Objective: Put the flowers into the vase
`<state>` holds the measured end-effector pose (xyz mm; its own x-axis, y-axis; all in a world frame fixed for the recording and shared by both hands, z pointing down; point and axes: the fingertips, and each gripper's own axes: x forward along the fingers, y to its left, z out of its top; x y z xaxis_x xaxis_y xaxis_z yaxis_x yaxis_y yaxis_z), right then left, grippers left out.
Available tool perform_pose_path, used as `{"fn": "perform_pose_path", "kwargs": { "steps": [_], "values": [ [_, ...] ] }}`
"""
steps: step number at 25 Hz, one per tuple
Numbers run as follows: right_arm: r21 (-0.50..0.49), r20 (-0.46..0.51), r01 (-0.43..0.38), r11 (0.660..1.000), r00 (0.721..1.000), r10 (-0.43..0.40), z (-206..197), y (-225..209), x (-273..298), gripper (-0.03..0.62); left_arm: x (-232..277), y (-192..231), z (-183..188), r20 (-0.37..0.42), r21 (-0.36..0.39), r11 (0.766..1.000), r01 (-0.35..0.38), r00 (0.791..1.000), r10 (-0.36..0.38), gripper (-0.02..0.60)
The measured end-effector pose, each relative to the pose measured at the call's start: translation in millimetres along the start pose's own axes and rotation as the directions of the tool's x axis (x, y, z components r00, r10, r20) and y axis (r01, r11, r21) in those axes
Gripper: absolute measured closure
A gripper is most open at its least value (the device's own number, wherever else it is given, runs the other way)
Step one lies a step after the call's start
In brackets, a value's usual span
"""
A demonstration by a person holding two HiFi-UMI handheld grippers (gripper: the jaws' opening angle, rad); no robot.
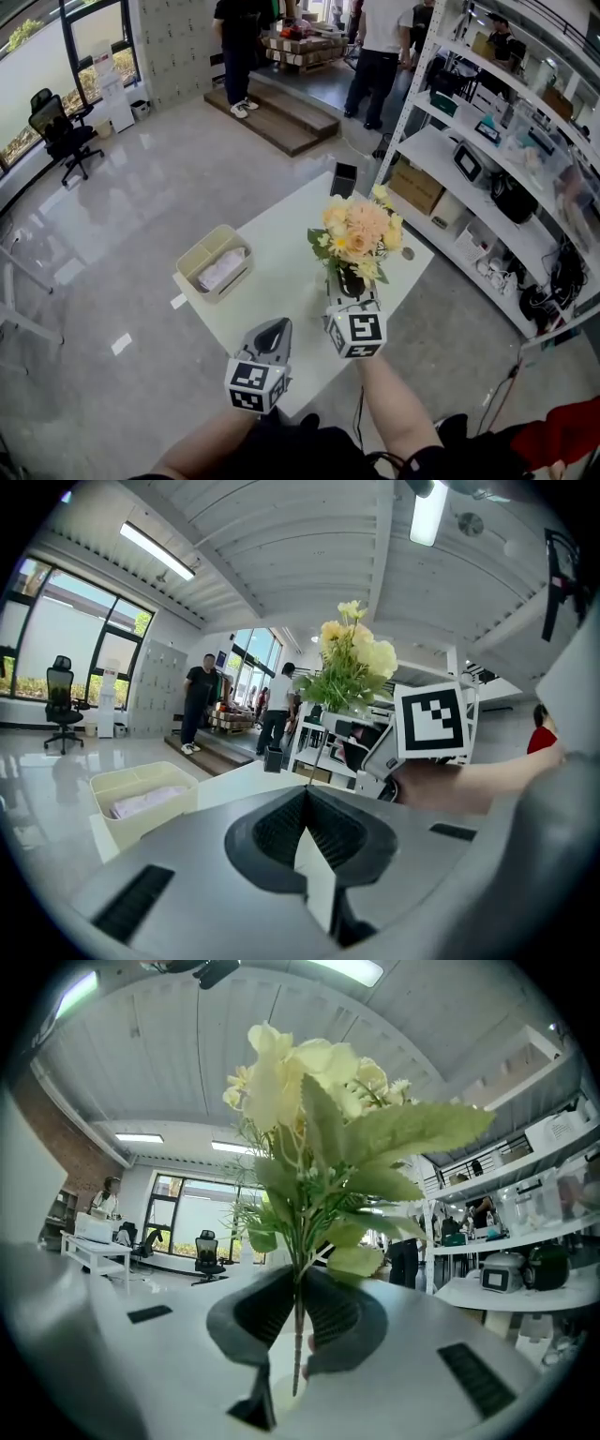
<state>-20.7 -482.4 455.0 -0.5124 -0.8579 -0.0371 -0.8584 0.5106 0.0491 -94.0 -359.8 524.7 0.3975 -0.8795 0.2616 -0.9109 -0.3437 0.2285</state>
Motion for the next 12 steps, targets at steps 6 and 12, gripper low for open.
{"fn": "perform_pose_path", "kwargs": {
  "steps": [6, 12],
  "values": [
    [0.028, -0.126, 0.010, 1.000, 0.992, -0.006, -46.9, -0.2, 1.9, 0.557, 0.3, 8.7, -8.5, -0.018, -0.016, 1.000, -0.008, 1.000, 0.008, 0.577],
    [0.017, -0.248, -0.009, 1.000, 0.969, 0.013, -80.2, 2.9, 7.0, 0.554, 4.4, 8.6, -8.9, -0.020, -0.022, 1.000, 0.004, 1.000, -0.004, 0.577]
  ]
}}
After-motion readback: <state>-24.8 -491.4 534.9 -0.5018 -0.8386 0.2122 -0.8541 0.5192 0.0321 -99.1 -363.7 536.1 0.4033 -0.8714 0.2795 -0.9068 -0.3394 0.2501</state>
